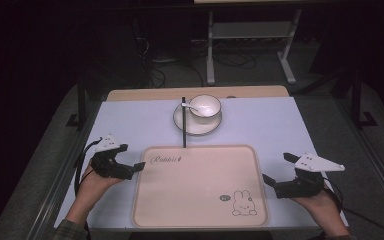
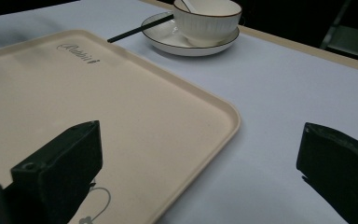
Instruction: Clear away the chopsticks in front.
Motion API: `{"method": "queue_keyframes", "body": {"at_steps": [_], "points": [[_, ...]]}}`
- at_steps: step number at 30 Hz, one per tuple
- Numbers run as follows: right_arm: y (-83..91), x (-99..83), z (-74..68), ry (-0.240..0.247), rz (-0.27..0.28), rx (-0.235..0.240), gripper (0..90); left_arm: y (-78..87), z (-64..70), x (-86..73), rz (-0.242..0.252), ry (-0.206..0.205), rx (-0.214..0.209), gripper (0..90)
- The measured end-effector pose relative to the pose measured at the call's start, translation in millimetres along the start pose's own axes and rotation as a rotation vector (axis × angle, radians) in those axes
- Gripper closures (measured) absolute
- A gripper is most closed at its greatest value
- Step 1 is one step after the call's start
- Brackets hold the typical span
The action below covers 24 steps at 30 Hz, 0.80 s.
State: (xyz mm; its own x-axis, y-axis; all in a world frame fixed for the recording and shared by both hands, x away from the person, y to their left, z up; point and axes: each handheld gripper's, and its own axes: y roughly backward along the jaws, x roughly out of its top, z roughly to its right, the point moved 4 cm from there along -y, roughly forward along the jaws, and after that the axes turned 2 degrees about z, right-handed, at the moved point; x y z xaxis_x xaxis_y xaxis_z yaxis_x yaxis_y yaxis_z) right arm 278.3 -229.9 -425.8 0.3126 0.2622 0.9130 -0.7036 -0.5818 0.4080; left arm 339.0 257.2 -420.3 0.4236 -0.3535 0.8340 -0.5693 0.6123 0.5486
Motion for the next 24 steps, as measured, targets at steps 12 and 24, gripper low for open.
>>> {"method": "queue_keyframes", "body": {"at_steps": [12, 24], "points": [[0.0, -3.5, 2.2, -0.014, 0.005, 0.008, 0.0, -21.5, -2.0, 17.3, -0.008, -0.020, -0.024, 2.6], [0.4, -4.7, 1.3, -0.011, 0.003, 0.008, 0.0, -44.5, -3.0, 35.9, -0.010, -0.044, -0.043, 2.6]]}}
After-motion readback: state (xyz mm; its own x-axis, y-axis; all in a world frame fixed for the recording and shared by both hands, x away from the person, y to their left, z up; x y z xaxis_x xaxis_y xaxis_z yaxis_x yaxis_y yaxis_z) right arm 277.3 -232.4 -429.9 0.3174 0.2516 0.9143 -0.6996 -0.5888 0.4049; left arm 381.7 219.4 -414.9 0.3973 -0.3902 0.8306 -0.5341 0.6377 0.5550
